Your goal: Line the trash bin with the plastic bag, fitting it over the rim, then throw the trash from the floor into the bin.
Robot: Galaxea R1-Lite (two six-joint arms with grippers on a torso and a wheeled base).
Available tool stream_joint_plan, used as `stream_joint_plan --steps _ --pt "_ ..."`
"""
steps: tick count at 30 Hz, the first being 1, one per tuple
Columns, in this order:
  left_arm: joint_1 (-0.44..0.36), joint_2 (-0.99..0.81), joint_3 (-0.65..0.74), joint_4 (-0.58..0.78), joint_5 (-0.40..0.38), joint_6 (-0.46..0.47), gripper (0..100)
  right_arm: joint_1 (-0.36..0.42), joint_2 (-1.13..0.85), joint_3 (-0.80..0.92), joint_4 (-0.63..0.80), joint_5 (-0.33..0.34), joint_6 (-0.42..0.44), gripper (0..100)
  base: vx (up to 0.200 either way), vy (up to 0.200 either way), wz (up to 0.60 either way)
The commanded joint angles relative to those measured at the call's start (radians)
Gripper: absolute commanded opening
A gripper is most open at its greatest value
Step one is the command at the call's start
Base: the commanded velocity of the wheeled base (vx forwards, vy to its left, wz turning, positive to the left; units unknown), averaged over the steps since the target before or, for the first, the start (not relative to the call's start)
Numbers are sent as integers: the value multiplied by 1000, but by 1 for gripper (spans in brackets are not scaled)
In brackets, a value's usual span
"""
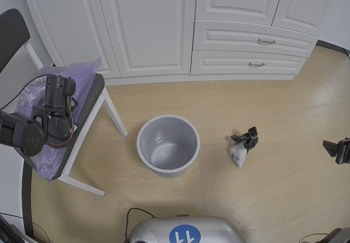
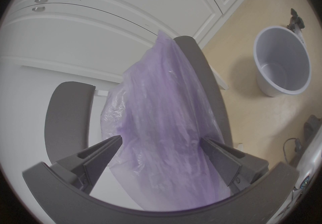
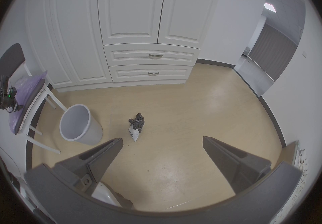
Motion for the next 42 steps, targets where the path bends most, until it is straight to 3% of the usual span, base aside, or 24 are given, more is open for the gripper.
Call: stream_joint_plan --steps 1,9,18,28,33,41,42 --pt "30 15 15 -60 10 46 100 0 -2 1 0 2 0 100 0 0 0" --pt "36 -111 98 -158 10 159 100 0 -4 1 0 5 -2 100 0 0 0" --pt "31 -269 149 -170 3 198 100 0 -8 3 0 10 -3 100 0 0 0" --pt "51 -315 216 -164 -25 179 100 0 -10 12 1 11 -18 100 0 0 0" --pt "66 -298 255 -152 -109 98 100 0 -14 16 1 11 -23 100 0 0 0" --pt "62 -293 270 -116 -125 27 100 0 -14 16 1 11 -23 100 0 0 0" --pt "62 -290 270 -115 -160 9 100 0 -14 16 1 14 -25 100 0 0 0"
